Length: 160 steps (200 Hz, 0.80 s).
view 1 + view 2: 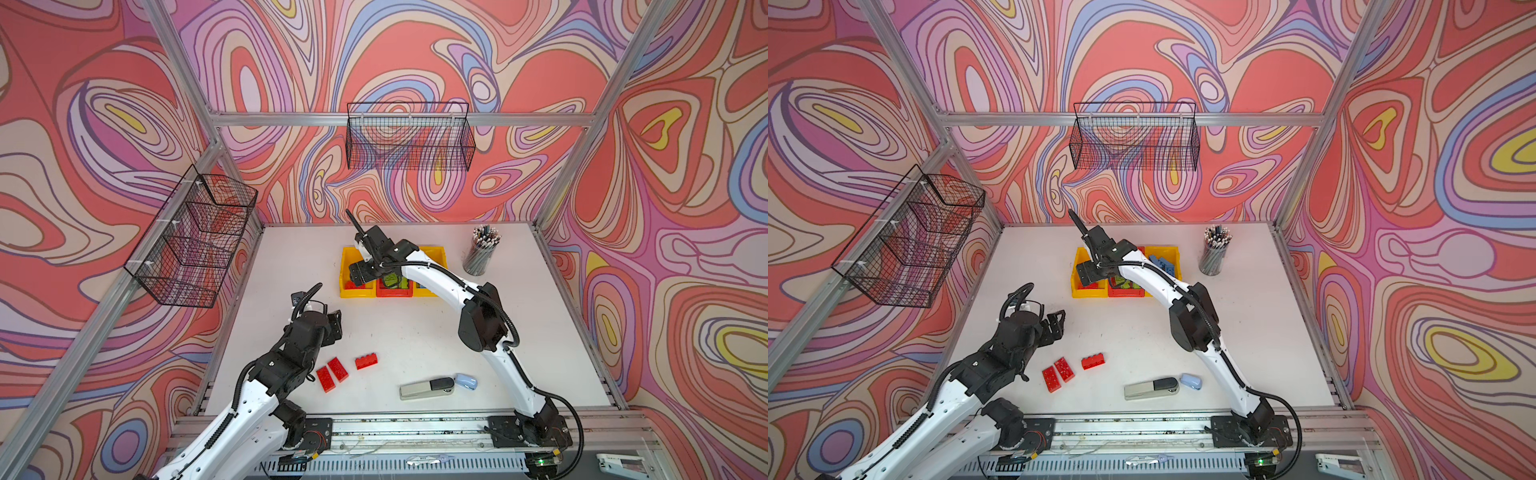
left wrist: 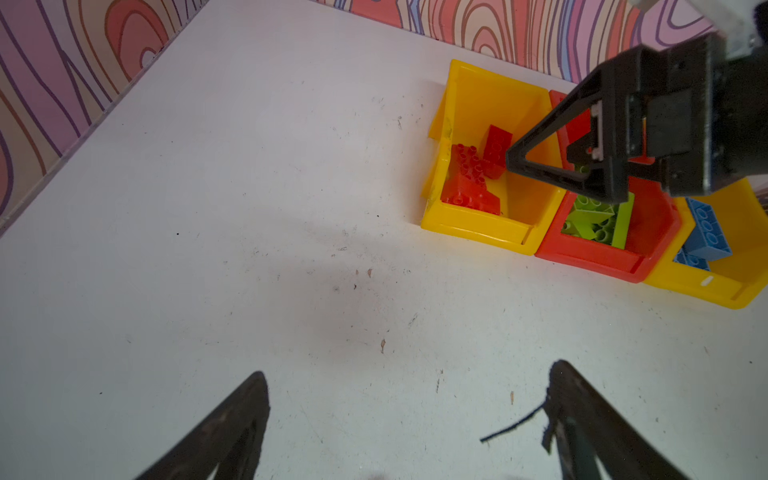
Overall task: Sort the legos into containers by color
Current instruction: 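Move the right gripper back to the red bricks and grasp a 2x4 brick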
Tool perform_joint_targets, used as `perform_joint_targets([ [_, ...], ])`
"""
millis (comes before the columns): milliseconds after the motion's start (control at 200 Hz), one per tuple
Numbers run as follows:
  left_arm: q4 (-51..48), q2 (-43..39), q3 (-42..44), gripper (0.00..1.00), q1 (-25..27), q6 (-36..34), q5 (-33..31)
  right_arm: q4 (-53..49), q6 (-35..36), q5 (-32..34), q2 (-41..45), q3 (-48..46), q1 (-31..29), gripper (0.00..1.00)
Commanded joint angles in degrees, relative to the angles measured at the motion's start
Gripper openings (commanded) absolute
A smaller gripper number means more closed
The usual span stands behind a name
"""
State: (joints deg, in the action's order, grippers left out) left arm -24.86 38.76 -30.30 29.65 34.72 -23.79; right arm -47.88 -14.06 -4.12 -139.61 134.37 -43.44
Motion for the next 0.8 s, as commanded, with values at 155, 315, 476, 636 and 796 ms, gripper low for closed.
perform_joint_targets([
  [155,-8.26,-6.27,-0.43,0.92,0.28,6.83,-2.22,2.32,-2.5,-1.91,13.01,-14.34,-0.37,0.95],
  [315,-13.81,-12.04,0.14,0.92,0.24,10.76,-2.24,2.97,-4.41,-0.08,22.08,-30.14,-4.8,0.95],
  [476,-18.78,-19.89,3.35,0.92,0.24,13.65,-3.0,8.37,-12.1,2.16,30.94,-45.84,-11.71,0.96],
  [636,-24.31,-24.92,2.75,0.92,0.23,15.47,-3.59,13.48,-21.48,4.4,34.04,-53.7,-19.36,0.97],
  [796,-27.39,-27.56,2.41,0.92,0.23,18.49,-4.42,14.47,-28.82,10.2,32.01,-54.56,-24.74,0.98],
])
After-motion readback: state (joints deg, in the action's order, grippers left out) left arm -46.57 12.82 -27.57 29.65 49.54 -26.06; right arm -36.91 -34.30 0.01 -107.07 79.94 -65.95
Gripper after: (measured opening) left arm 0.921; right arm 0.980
